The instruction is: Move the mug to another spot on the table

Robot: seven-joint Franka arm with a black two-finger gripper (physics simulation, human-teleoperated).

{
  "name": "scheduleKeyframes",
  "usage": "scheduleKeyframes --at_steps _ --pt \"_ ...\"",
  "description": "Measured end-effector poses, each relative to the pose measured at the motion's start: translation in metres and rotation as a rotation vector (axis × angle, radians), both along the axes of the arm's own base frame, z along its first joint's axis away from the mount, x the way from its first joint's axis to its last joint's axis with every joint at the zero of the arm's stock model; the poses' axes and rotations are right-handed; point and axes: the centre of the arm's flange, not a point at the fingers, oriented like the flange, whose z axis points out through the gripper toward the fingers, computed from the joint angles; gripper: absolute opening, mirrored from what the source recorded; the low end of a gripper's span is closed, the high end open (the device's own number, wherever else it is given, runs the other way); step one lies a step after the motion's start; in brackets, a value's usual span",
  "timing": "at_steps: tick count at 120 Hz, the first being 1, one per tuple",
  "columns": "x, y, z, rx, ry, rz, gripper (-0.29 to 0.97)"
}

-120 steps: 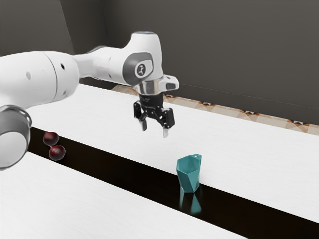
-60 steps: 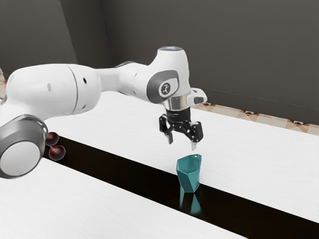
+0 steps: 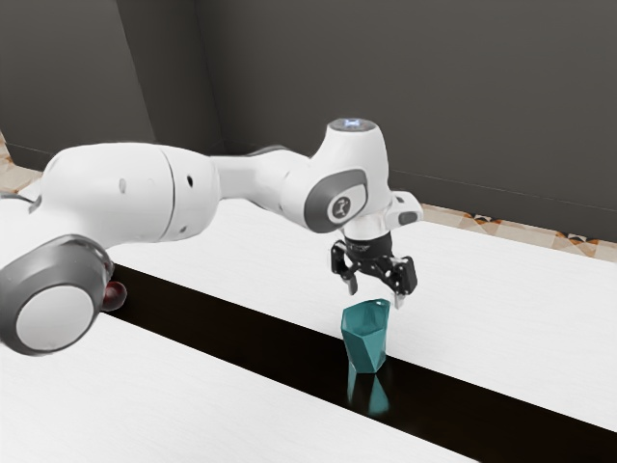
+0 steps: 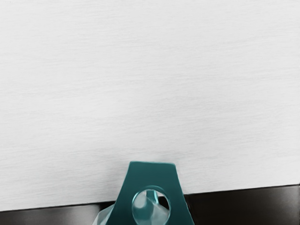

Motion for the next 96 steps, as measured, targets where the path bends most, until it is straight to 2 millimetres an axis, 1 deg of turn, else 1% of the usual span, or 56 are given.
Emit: scheduleKeyframes --at_steps 8,31,44,62,72,86,96 --pt "0.000 -0.006 -0.001 0.003 -0.021 -0.006 0.68" --pt "0.002 -0.015 0.002 0.008 -0.074 0.000 0.68" --pt "0.004 -0.014 0.000 0.017 -0.085 0.023 0.68" --pt "0.006 -0.011 -0.005 0.123 -0.133 0.023 0.68" --pt "0.003 -0.011 -0.008 0.151 -0.138 0.043 0.68" --pt "-0.002 -0.010 -0.002 0.140 -0.093 0.112 0.68" --pt "-0.005 -0.010 -0.003 0.142 -0.060 0.150 0.68"
